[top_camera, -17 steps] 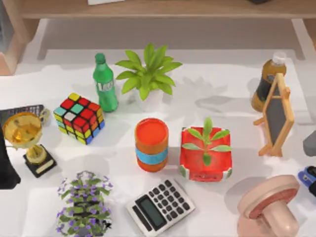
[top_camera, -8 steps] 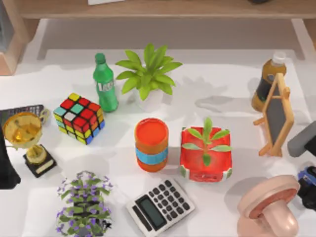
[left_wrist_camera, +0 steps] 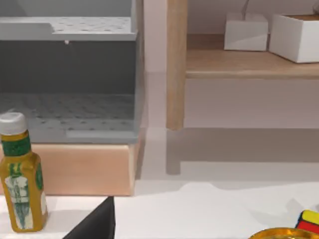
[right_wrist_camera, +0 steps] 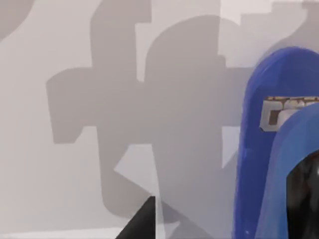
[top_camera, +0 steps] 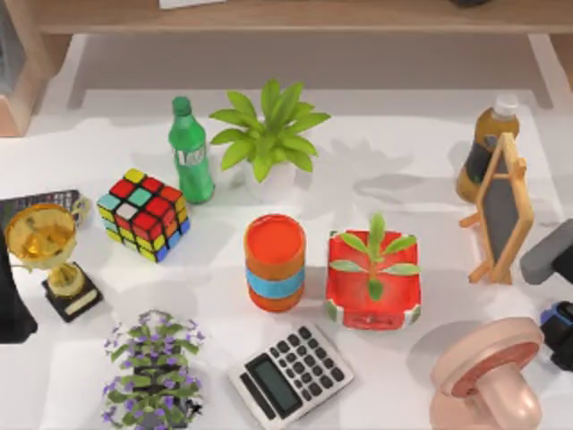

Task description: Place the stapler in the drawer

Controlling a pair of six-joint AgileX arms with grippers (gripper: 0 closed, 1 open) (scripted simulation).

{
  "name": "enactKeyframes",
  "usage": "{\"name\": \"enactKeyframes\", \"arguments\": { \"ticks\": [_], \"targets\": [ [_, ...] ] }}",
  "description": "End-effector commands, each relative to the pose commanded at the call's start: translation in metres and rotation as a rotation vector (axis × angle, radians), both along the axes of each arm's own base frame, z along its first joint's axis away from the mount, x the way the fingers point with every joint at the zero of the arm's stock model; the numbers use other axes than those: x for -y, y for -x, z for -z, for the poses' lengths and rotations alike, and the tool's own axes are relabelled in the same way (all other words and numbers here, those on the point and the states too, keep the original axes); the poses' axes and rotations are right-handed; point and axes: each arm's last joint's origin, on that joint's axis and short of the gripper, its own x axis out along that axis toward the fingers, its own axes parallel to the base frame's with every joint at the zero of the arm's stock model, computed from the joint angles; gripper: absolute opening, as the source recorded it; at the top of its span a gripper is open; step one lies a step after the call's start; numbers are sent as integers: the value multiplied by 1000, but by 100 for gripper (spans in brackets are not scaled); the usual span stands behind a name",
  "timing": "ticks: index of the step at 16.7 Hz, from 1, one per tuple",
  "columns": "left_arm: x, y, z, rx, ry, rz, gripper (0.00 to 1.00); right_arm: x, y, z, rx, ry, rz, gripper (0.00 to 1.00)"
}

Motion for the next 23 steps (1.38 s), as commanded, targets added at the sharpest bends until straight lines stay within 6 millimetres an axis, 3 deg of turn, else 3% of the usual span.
{"name": "enactKeyframes", "arguments": {
  "ticks": [7, 17, 23],
  "targets": [
    [0, 0, 0, 0, 0, 0, 100, 0, 0, 0, 0, 0, 0, 2],
    [0, 0, 0, 0, 0, 0, 100, 1, 0, -1, 3, 5, 4, 0],
    [0, 0, 0, 0, 0, 0, 100, 14, 0, -4, 22, 102, 39, 0]
  ]
}}
